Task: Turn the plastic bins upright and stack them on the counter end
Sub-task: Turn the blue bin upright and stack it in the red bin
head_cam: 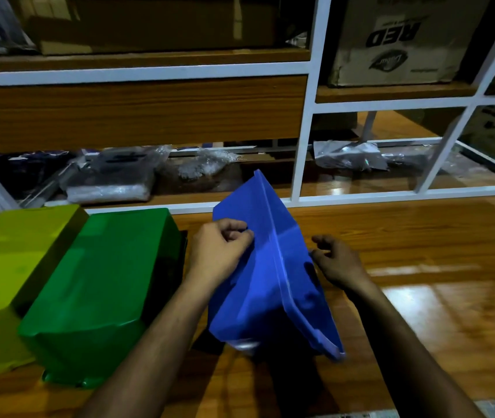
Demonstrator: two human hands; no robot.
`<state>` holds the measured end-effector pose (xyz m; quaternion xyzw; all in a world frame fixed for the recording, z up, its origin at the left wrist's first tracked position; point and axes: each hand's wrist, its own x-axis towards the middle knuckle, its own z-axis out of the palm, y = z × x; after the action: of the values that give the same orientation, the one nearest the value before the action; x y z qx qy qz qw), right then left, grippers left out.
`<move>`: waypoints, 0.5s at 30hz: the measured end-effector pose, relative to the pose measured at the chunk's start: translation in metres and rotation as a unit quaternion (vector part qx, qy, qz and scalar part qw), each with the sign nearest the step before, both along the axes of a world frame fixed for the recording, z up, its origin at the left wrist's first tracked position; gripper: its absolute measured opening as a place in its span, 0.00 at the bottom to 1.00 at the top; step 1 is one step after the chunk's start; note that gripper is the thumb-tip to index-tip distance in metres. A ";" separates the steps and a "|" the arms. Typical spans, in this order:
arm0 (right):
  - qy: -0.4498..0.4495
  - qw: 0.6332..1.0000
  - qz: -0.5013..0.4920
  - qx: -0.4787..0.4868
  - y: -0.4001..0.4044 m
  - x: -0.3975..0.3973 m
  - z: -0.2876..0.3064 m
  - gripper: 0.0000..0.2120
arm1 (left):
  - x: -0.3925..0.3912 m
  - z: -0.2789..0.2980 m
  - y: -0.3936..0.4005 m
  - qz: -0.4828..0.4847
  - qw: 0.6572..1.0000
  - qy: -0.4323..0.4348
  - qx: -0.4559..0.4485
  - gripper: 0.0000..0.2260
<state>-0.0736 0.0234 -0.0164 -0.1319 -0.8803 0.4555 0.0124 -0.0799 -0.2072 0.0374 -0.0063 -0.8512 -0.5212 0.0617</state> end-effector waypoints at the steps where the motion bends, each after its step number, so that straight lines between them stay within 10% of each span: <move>1: -0.026 1.000 -0.011 0.007 0.003 0.000 -0.009 0.24 | 0.000 0.000 0.000 0.001 1.000 -0.002 0.000 0.12; 5: -0.111 0.985 -0.049 -0.123 0.010 -0.003 -0.054 0.43 | 0.003 0.002 0.003 0.000 0.998 -0.016 -0.060 0.20; 9: -0.096 0.983 -0.046 -0.152 0.009 -0.002 -0.052 0.18 | -0.001 0.000 -0.008 -0.011 0.996 -0.036 -0.075 0.28; 15: -0.061 0.984 -0.049 -0.158 0.018 0.003 -0.028 0.24 | -0.009 -0.002 -0.021 -0.044 0.987 -0.085 0.125 0.11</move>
<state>-0.0711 0.0409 -0.0440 -0.2033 -0.7885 0.5791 -0.0403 -0.0889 -0.2282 0.0354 0.0087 -0.7804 -0.6243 -0.0338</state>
